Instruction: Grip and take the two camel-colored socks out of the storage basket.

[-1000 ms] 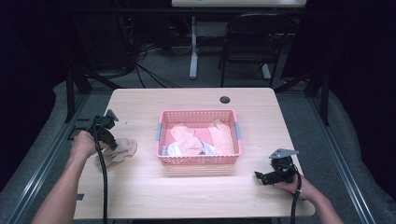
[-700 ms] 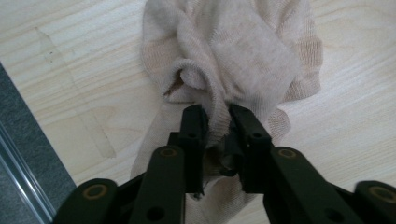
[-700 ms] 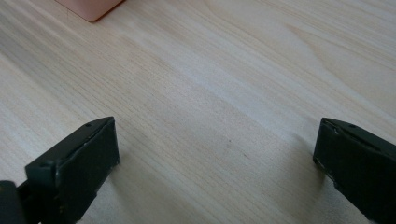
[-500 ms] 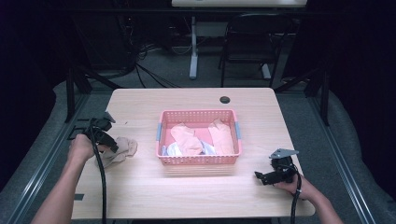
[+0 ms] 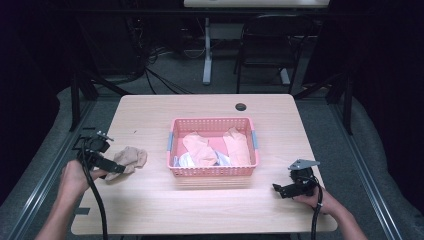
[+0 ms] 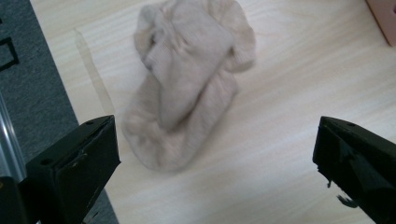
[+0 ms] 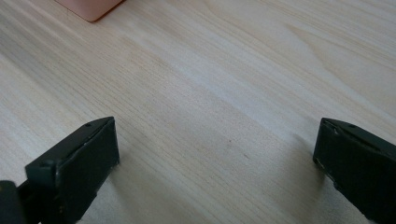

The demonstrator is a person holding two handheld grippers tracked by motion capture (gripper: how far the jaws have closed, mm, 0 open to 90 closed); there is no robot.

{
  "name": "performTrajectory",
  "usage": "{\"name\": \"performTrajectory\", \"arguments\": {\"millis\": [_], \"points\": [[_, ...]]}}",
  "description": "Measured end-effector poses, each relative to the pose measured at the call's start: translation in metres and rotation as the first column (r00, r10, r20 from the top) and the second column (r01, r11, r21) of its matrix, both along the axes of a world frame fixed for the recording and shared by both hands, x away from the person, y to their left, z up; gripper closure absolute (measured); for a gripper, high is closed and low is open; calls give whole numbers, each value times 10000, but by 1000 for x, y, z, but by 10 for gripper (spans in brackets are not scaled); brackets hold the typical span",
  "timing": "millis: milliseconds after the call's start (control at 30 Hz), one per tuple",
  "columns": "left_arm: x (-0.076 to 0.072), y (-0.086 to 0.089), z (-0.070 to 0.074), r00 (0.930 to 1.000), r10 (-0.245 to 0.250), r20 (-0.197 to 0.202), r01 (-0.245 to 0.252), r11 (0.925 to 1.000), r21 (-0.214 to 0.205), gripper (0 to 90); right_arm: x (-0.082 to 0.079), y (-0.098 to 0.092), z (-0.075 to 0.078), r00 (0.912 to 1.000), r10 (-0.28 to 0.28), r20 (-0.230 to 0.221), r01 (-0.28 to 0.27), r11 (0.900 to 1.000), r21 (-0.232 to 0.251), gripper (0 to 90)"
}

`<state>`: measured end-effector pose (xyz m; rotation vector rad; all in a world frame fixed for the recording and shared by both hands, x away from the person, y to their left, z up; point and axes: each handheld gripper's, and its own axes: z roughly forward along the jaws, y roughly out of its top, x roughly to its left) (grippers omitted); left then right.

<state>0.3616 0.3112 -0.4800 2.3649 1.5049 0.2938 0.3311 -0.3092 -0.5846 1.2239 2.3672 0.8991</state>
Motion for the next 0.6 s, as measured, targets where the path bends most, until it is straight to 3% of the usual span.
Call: {"name": "performTrajectory", "arguments": {"millis": [133, 333, 433, 600], "points": [[-28, -1, -16, 10000, -59, 56, 61, 9991, -426, 1, 0, 0, 0, 10000, 7, 5, -7, 10000, 4, 0], [-58, -7, -48, 9999, -132, 64, 134, 9991, -411, 0, 0, 0, 0, 10000, 0, 1, 0, 10000, 5, 0], [-63, -6, -51, 9998, -183, 62, 183, 9998, -29, 0, 0, 0, 0, 10000, 9, 12, -9, 10000, -4, 0], [-65, 2, -52, 9981, 229, 566, -213, 9994, -289, 0, 0, 0, 0, 10000, 27, 18, -27, 10000, 0, 0]]}}
